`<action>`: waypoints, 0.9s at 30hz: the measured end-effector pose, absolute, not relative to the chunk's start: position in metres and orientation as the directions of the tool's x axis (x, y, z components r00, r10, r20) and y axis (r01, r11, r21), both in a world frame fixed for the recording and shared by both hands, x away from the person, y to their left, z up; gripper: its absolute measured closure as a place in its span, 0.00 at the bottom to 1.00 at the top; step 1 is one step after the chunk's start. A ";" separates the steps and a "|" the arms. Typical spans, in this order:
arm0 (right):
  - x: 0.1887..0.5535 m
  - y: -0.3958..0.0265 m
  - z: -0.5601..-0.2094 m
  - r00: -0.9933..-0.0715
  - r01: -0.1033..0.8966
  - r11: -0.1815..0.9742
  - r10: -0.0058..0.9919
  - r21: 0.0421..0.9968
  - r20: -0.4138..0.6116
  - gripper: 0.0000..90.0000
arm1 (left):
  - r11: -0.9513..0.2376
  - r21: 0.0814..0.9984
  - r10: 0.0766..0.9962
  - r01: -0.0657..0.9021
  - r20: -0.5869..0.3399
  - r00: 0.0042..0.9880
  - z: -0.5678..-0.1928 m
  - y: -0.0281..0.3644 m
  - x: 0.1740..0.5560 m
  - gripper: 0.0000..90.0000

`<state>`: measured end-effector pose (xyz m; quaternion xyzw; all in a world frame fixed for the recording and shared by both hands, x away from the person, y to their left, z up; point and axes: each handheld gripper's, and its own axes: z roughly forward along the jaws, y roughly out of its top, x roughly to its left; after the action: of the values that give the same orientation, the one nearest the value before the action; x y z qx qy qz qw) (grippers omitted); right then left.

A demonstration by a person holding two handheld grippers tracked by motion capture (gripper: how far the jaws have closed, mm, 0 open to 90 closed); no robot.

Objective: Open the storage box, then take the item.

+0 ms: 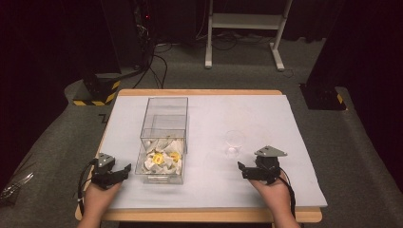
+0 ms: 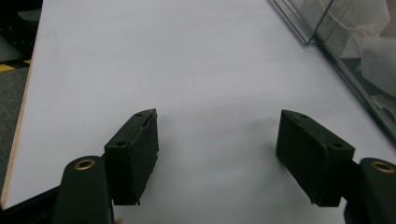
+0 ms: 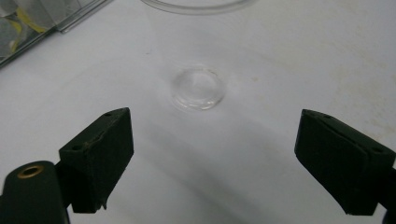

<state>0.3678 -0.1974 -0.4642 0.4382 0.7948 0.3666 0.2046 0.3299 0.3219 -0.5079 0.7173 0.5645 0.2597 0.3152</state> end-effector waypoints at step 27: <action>0.352 -0.150 -0.446 -0.628 0.472 0.354 0.778 0.807 0.026 0.14 | -0.167 0.747 0.974 0.643 0.024 0.225 -0.508 0.321 0.329 0.33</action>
<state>0.3517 -0.1504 -0.4457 0.3897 0.8019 0.4134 0.1848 0.3294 0.3211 -0.5082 0.7169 0.5641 0.2636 0.3137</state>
